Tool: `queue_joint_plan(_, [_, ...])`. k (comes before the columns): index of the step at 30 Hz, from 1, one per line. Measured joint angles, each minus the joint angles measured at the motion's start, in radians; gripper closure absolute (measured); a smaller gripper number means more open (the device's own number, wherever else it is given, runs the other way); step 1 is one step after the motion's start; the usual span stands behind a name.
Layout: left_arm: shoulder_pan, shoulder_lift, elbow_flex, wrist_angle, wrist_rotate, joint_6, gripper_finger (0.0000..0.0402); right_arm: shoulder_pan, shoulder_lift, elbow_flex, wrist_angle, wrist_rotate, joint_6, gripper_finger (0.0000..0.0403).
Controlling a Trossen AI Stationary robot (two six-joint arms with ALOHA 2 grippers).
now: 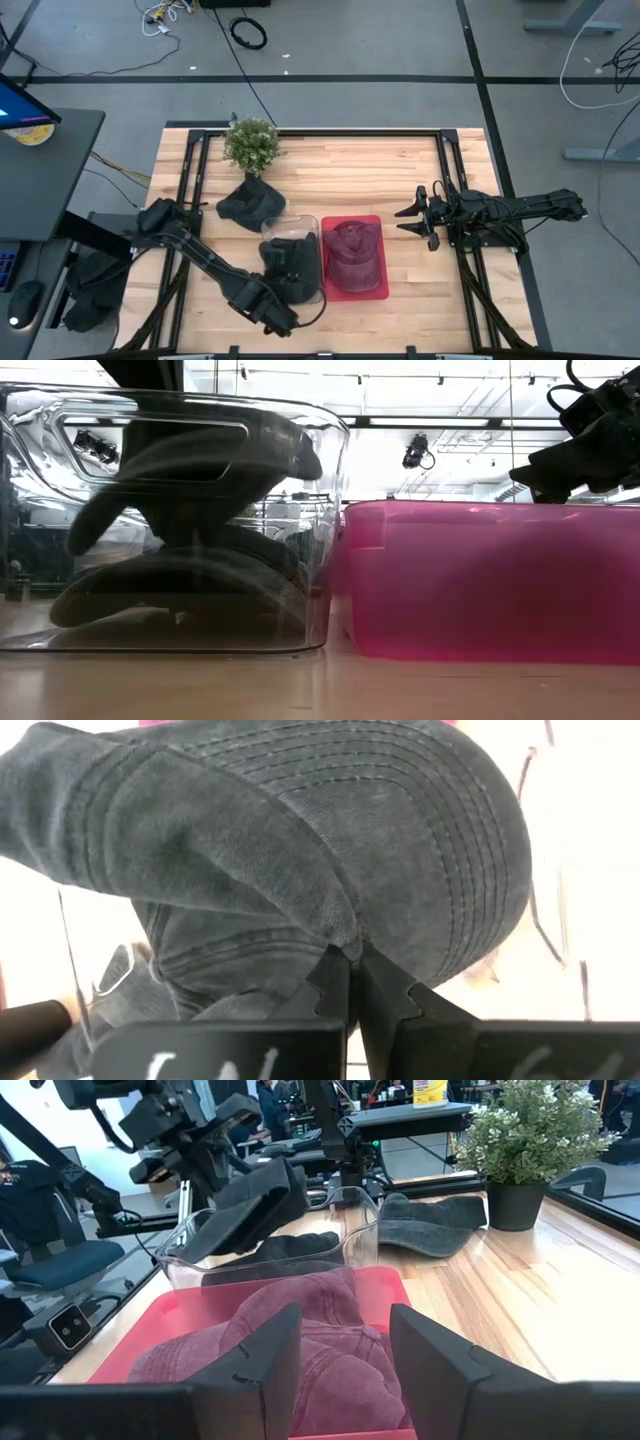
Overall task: Pick & Place hat
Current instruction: Put the bottom black cap into the transparent bin, then put the black cap into the transparent bin
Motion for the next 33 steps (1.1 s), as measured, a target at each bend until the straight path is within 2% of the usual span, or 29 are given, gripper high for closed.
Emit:
queue_joint_plan(7, [0.022, 0.012, 0.0, 0.01, 0.041, -0.005, 0.0374, 0.0, 0.0, 0.0, 0.0, 0.0, 0.0, 0.0243])
queue_joint_plan(16, [0.016, 0.012, 0.0, 0.012, 0.041, -0.059, 0.0309, 0.0, 0.0, 0.0, 0.0, 0.0, 0.0, 0.0243])
queue_joint_plan(23, [0.009, 0.011, 0.0, 0.005, 0.025, -0.031, 0.0263, 0.0, 0.0, 0.0, 0.0, 0.0, 0.0, 0.0243])
queue_joint_plan(29, [0.01, 0.011, 0.0, -0.035, 0.021, 0.011, 0.026, 0.0, 0.0, 0.0, 0.0, 0.0, 0.0, 0.0243])
queue_joint_plan(33, [0.01, 0.01, 0.0, -0.095, -0.023, 0.02, 0.0269, 0.0, 0.0, 0.0, 0.0, 0.0, 0.0, 0.0243])
